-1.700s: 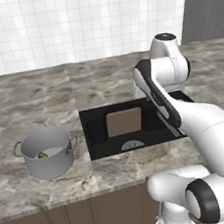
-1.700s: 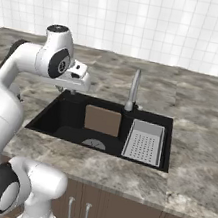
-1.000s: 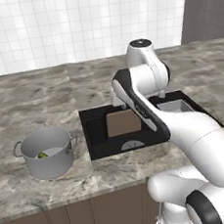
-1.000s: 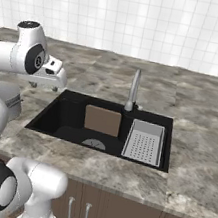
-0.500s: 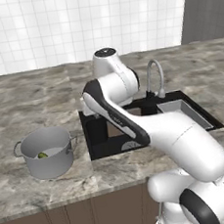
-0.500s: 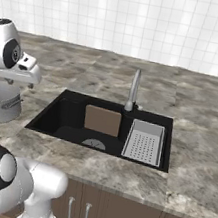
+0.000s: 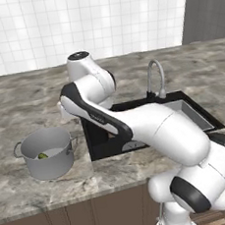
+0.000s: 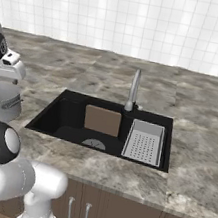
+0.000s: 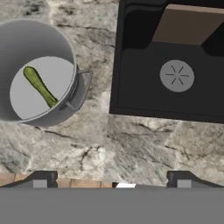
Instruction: Dump the squash from the pot into the sink. Then turn on the water and wash the squash. Then turn off the water and put the squash back in the pot.
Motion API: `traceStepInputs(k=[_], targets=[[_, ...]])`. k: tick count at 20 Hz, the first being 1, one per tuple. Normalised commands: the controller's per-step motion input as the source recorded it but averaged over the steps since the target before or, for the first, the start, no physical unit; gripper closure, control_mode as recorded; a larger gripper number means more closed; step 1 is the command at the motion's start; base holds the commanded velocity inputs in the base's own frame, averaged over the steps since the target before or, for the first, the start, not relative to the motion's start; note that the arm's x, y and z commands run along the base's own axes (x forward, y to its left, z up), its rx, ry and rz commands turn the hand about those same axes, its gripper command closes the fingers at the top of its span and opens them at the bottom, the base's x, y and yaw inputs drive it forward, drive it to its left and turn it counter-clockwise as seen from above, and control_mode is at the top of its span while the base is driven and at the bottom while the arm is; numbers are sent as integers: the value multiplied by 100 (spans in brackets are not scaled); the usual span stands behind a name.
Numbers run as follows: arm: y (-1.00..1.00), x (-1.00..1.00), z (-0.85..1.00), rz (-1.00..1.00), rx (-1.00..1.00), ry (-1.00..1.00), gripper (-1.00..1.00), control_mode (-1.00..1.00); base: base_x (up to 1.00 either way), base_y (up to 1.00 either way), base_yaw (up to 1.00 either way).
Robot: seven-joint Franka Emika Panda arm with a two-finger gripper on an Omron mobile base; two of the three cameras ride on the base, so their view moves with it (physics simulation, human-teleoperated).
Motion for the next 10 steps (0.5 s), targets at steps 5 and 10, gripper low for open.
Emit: traceStepInputs(k=[5,10], targets=[[41,12,-12,0,0,6,-100,-100,0,0,0],[33,26,-26,0,0,9,-100,-100,0,0,0]])
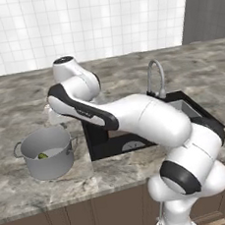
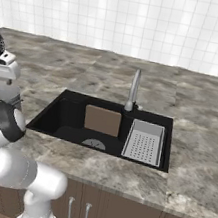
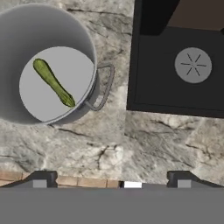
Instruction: Dump the squash from the pot into the sink. Then turn on the water and wash the squash. Then turn off the water and put the squash back in the pot.
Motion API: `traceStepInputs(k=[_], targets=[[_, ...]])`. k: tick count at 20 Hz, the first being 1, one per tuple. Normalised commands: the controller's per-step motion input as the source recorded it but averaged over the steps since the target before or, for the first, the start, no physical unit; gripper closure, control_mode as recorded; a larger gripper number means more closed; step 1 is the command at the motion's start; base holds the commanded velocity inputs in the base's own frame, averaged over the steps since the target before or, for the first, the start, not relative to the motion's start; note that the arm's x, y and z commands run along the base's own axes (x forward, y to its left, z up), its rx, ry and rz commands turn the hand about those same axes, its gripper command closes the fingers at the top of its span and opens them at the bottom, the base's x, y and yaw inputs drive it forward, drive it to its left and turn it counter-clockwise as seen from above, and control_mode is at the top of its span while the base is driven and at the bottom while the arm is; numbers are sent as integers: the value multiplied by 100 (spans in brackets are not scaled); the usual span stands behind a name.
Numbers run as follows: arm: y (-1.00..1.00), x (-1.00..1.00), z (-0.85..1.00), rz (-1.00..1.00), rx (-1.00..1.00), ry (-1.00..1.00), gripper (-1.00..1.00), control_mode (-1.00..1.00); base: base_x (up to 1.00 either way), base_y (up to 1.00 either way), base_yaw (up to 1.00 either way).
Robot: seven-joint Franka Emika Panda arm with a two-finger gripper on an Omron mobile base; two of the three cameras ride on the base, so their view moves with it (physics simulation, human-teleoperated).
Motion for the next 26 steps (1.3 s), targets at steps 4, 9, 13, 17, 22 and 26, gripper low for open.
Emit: traceStepInputs(k=[4,9,13,17,22,26], targets=[[10,40,-40,0,0,2,-100,-100,0,0,0],[8,49,-49,0,0,0,-100,-100,0,0,0],[7,43,-46,0,0,0,-100,-100,0,0,0],[12,33,-39,0,0,0,-100,-100,0,0,0],[23,19,-34,0,0,-1,-100,-100,0,0,0],[8,10,-33,-1,0,-2,-100,-100,0,0,0]])
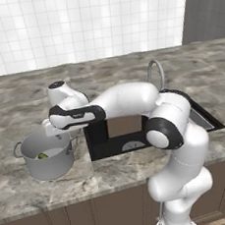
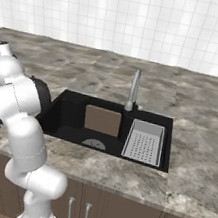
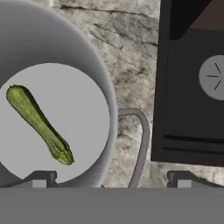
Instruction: Dump the squash from the pot into the sink. Then turn on the water and wash the squash. Then turn off the water and put the squash back in the pot.
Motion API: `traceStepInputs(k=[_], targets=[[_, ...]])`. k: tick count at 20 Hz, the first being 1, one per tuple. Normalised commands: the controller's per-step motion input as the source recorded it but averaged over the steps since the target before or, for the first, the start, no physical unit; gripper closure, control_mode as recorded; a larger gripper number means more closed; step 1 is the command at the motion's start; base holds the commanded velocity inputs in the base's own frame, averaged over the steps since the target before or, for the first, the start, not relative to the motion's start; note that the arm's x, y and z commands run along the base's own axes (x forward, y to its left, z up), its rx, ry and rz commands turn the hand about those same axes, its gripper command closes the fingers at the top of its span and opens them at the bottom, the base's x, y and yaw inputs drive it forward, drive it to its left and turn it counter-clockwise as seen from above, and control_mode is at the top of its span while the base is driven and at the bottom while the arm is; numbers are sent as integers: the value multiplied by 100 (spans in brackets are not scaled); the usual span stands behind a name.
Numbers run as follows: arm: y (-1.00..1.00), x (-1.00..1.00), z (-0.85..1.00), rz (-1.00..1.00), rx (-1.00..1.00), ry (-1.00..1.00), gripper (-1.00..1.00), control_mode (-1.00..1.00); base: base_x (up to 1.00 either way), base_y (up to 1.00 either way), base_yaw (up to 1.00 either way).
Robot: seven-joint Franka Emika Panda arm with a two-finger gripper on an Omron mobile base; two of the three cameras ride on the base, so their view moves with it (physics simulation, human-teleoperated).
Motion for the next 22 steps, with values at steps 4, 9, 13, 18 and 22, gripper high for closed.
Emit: traceStepInputs(k=[4,9,13,18,22], targets=[[0,0,-24,-7,0,-1,-100,-100,0,0,0],[0,0,-24,-9,0,0,-100,-100,0,0,0],[0,0,-23,-9,0,0,-100,-100,0,0,0],[0,1,-24,-9,0,0,-100,-100,0,0,0],[-3,13,-33,-7,0,0,-100,-100,0,0,0]])
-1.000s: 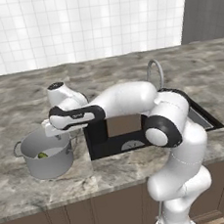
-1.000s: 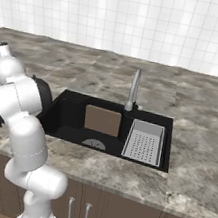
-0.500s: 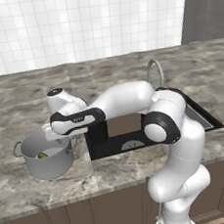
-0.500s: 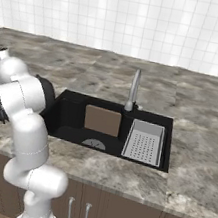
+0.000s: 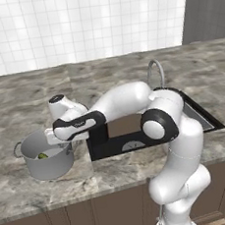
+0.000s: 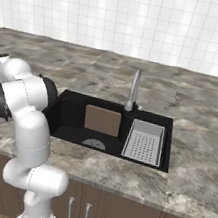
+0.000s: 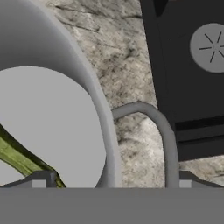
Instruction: Dump the squash from the pot into the sink. Then turn on the water and wash the squash. Then turn off the water and put the squash back in the pot.
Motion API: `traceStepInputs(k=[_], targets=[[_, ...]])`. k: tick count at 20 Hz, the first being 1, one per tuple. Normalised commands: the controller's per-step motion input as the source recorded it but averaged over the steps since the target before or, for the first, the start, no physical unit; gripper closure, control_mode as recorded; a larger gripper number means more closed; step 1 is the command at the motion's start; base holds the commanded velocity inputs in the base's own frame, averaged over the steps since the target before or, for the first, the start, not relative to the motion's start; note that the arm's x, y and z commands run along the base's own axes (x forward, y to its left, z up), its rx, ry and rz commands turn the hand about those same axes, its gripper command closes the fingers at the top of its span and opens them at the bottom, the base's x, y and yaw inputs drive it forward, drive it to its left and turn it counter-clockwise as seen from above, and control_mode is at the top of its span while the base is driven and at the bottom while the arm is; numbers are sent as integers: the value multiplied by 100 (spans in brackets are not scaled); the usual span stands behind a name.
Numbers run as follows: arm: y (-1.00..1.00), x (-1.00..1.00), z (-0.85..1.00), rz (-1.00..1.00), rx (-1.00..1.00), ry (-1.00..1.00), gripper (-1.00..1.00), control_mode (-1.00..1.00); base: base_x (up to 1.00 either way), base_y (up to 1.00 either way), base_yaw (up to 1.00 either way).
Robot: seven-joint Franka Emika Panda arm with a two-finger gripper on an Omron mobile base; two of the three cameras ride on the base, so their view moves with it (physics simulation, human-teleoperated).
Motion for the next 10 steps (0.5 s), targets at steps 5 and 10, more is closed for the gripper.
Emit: traceStepInputs(k=[5,10], targets=[[0,25,-40,-5,0,0,-100,-100,0,0,0],[0,25,-47,-5,0,0,100,-100,0,0,0]])
